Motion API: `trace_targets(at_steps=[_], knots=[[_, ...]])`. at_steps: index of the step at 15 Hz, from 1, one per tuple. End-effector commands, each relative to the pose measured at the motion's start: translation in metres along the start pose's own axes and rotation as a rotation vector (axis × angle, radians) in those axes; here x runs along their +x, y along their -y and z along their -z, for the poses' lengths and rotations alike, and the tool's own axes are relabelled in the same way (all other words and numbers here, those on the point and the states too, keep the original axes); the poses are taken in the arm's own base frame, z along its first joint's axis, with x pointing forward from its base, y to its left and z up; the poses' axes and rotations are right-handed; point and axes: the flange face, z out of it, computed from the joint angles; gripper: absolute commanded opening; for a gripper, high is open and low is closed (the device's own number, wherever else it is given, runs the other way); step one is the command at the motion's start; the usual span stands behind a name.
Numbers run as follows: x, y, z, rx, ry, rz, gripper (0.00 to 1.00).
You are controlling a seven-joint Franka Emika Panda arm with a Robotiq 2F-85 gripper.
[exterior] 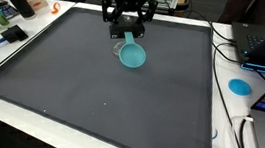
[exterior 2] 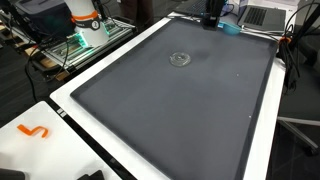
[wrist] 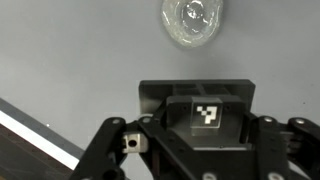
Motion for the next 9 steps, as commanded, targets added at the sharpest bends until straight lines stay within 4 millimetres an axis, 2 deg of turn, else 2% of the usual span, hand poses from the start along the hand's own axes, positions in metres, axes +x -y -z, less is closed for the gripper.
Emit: trace_targets(at_steps=[1, 9], knots=[[-0.013, -0.024, 0.005, 0.069, -0.035, -0.017, 0.31], [-0.043, -0.086, -0.003, 0.235, -0.121, -0.077, 0.31]])
